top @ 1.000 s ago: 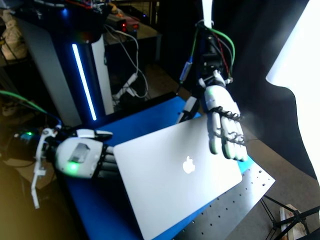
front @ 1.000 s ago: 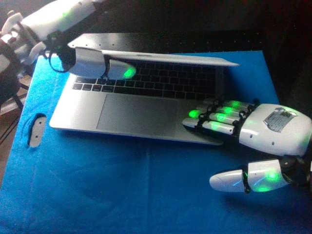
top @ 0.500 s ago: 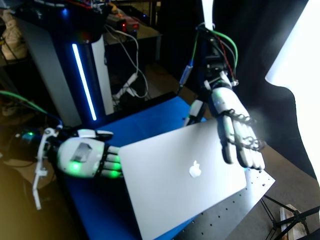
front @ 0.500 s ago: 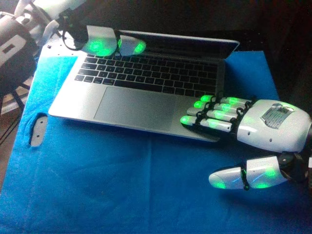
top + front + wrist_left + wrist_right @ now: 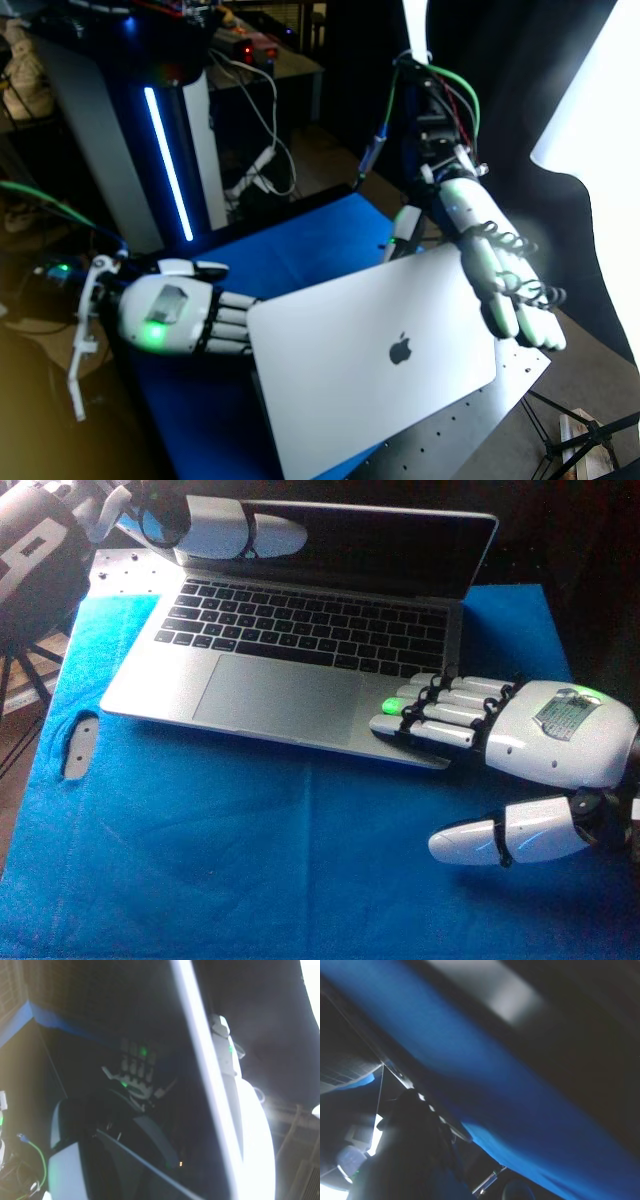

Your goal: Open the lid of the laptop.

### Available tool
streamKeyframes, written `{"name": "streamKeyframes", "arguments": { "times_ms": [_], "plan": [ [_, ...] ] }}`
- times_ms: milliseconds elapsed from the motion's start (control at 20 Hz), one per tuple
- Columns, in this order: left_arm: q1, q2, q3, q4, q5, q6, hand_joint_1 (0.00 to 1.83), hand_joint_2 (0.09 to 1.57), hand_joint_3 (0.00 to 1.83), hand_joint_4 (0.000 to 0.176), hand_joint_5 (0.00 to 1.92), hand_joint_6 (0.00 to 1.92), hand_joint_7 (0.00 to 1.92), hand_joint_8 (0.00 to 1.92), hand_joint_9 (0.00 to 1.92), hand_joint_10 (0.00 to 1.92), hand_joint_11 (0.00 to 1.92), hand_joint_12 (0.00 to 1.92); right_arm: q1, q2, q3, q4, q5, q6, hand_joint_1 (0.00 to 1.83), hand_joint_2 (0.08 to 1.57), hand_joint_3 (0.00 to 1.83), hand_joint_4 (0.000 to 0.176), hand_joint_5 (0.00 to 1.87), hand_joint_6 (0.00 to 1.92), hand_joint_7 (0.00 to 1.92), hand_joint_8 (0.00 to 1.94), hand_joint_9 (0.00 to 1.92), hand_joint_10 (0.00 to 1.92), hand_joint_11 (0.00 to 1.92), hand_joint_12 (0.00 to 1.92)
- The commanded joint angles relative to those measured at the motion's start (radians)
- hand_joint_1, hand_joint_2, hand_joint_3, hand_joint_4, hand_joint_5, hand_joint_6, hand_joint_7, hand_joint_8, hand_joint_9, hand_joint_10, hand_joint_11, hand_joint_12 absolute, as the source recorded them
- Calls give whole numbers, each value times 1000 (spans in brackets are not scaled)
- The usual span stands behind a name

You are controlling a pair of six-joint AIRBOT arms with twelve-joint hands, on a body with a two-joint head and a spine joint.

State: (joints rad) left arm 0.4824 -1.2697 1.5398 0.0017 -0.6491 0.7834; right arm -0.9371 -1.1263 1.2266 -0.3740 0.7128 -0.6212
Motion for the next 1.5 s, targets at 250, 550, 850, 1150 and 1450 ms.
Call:
{"name": "streamKeyframes", "arguments": {
  "times_ms": [250, 550, 850, 1150, 1450],
  "plan": [
    [-104, -54, 79, -15, -21, -22, 792, 1005, 0, 63, 17, 1, 0, 0, 0, 0, 0, 0, 25, -30, 38, -54, 91, 117, 0, 1159, 4, 0, 0, 0, 0, 0, 0, 0, 0, 0],
    [-225, -135, 234, 33, 161, -22, 718, 1032, 1, 66, 22, 8, 0, 0, 0, 0, 0, 0, 44, -40, 41, -88, 91, 117, 0, 1145, 0, 0, 0, 0, 0, 0, 0, 0, 0, 0],
    [-314, -245, 426, 108, 389, -21, 614, 1046, 1, 101, 0, 0, 0, 0, 0, 0, 0, 0, 63, -60, 42, -163, 91, 163, 0, 1176, 11, 0, 0, 0, 0, 0, 0, 0, 0, 0],
    [-369, -297, 530, 159, 495, -21, 537, 1047, 0, 108, 0, 0, 0, 0, 0, 0, 0, 0, 75, -72, 42, -203, 91, 180, 0, 1169, 3, 0, 0, 0, 0, 0, 0, 0, 26, 11],
    [-392, -329, 595, 162, 546, 18, 582, 1043, 1, 149, 0, 0, 0, 0, 0, 0, 0, 0, 77, -76, 44, -212, 91, 180, 0, 1181, 5, 0, 0, 0, 0, 0, 0, 0, 0, 0]
  ]
}}
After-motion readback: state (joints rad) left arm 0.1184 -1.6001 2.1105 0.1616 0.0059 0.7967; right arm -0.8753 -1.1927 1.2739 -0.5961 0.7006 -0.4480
